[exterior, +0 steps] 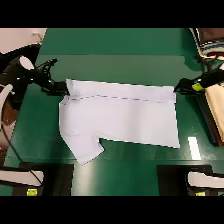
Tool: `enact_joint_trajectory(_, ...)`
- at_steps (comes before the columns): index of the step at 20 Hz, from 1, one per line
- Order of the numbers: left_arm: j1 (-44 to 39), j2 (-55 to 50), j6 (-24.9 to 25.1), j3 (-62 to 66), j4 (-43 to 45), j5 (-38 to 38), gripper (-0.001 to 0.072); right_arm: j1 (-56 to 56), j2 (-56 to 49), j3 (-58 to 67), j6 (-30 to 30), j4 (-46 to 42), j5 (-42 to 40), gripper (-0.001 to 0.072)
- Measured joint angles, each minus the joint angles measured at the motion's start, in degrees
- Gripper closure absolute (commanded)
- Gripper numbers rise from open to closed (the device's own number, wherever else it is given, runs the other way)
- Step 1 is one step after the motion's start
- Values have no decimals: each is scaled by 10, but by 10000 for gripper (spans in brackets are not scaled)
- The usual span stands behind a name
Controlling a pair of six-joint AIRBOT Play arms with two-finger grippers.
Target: Fold the shirts.
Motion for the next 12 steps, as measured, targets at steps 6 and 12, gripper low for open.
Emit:
enact_joint_trajectory(6, 0, 178, -34, -237, 33, -8, 205, -26, 111, -3, -7, 9, 53, 244)
enact_joint_trajectory(12, 0, 318, -65, -439, -20, 1, 205, -22, 162, -3, -8, 11, 63, 244)
